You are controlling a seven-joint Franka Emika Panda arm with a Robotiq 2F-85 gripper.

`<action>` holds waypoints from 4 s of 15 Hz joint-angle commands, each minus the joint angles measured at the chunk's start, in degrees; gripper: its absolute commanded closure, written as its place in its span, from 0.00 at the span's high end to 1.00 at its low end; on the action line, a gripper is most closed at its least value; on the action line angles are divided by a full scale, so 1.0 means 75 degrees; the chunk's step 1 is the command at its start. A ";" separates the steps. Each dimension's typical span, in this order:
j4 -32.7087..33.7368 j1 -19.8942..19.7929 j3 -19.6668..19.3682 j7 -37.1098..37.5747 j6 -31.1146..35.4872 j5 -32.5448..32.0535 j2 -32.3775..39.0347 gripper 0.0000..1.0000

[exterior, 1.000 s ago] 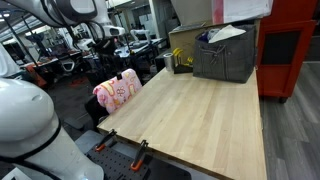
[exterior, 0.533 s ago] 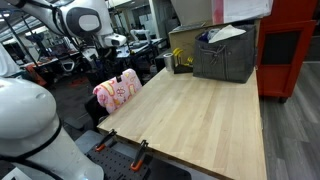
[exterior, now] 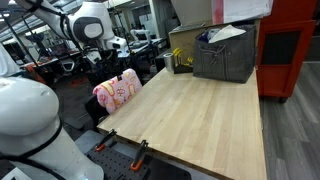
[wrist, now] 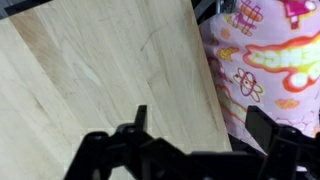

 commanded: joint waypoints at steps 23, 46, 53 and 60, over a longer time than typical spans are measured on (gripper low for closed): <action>0.3161 0.0672 0.0687 -0.1180 0.0787 -0.0263 0.3337 1.00; 0.6431 0.1387 0.0623 -0.1074 0.0551 -0.1917 0.6781 1.00; 0.6486 0.1239 0.0702 -0.1064 0.0483 -0.1757 0.6910 0.42; 0.5806 0.1233 0.0601 -0.0678 0.0476 -0.1736 0.6279 0.15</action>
